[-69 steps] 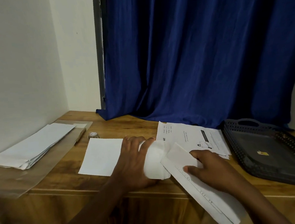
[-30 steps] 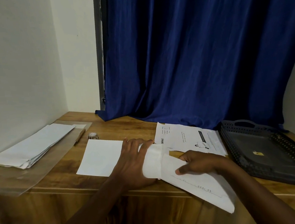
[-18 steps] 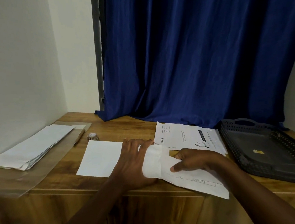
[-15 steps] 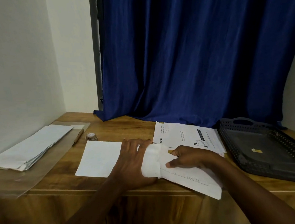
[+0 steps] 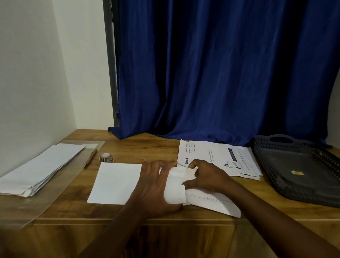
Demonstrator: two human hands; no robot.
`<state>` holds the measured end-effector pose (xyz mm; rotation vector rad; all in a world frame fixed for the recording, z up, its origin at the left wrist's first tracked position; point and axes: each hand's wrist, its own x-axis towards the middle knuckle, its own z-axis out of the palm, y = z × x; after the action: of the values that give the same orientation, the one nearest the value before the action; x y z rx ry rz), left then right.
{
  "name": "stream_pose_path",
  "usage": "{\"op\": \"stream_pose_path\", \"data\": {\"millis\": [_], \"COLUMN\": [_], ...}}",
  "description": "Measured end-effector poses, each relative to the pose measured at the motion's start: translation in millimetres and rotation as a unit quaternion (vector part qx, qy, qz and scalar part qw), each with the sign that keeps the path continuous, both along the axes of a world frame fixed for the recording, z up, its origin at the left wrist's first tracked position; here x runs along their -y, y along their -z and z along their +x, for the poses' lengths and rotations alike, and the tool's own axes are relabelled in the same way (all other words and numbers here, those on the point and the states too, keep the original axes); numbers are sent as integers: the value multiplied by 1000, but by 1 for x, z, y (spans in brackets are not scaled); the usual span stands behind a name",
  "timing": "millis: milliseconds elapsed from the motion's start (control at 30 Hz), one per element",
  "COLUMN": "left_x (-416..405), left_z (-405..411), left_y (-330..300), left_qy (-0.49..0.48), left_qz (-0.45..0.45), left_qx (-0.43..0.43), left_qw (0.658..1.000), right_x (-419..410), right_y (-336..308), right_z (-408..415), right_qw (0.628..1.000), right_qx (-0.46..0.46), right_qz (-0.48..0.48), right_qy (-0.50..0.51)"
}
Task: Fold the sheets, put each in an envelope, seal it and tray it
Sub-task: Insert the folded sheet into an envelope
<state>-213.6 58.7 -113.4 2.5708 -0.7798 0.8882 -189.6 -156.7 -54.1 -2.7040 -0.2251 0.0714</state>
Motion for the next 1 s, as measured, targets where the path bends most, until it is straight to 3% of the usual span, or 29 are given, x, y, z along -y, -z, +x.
{"op": "stream_pose_path", "data": {"millis": [133, 233, 400, 633, 1000], "left_x": [-2, -3, 0, 0, 2], "left_z": [-1, -1, 2, 0, -2], "left_y": [-1, -2, -2, -3, -5], "left_qy": [-21, -38, -48, -31, -6], "left_qz": [5, 2, -14, -8, -23], "left_qx": [-15, -39, -13, -13, 28], "left_qw": [1000, 999, 999, 999, 999], "right_x": [32, 67, 99, 79, -8], "right_y": [-13, -14, 5, 19, 44], "right_z": [-19, -45, -76, -61, -31], "right_qw": [997, 984, 929, 914, 922], "right_qx": [-34, -56, -114, -50, 30], "right_qz": [73, 142, 329, 395, 385], "right_qy": [22, 95, 126, 78, 8]}}
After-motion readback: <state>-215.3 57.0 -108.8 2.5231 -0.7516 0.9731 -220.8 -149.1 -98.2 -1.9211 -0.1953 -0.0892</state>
